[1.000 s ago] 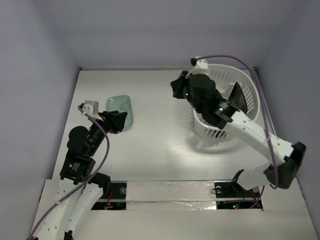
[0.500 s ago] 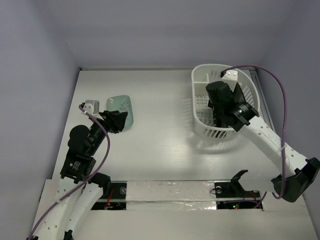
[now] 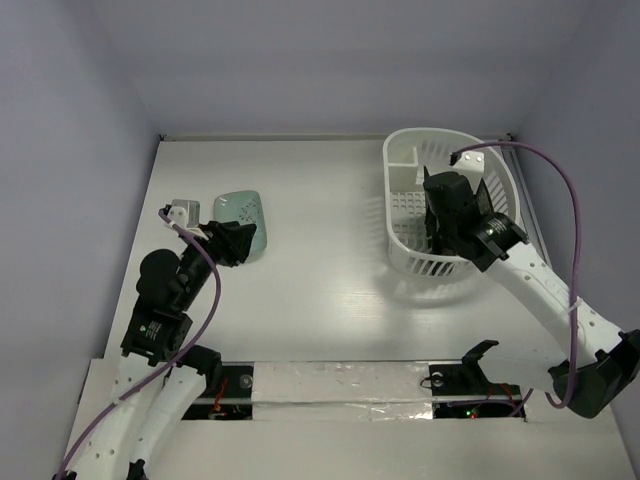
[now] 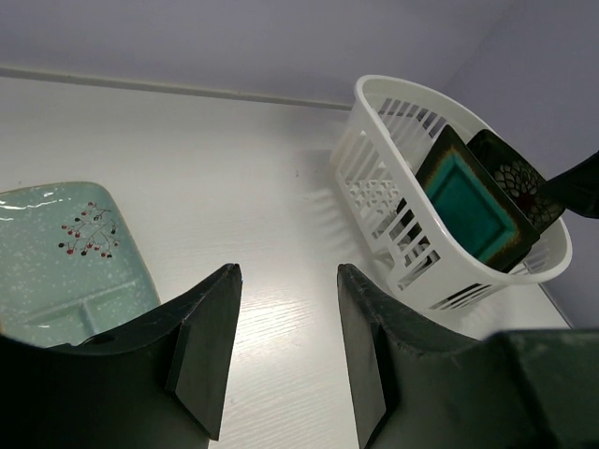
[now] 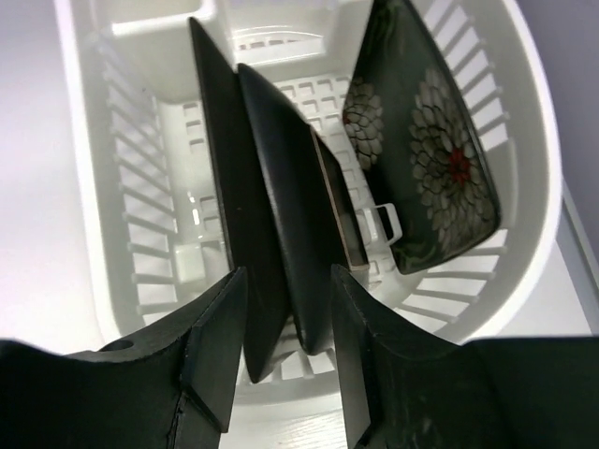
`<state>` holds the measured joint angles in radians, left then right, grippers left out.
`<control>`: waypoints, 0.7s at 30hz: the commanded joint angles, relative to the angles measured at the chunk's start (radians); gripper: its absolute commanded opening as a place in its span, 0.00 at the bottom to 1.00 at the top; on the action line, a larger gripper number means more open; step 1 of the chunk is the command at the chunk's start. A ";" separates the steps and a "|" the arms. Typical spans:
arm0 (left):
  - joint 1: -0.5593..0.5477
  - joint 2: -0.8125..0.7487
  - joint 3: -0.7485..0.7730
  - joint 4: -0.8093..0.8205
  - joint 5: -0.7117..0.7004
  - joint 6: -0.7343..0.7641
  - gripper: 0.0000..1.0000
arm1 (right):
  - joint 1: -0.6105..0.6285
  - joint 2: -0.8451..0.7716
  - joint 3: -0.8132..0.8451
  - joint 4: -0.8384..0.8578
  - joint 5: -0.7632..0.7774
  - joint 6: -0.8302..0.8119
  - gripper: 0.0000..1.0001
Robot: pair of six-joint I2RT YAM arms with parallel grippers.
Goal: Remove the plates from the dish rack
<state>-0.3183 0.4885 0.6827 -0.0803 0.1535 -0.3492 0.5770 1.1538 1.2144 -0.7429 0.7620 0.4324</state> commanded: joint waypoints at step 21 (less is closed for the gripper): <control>0.007 -0.001 0.018 0.036 0.018 -0.004 0.42 | -0.127 0.033 -0.082 0.100 -0.127 -0.050 0.50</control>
<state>-0.3183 0.4889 0.6827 -0.0799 0.1608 -0.3492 0.4828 1.1923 1.1412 -0.7128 0.6720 0.4065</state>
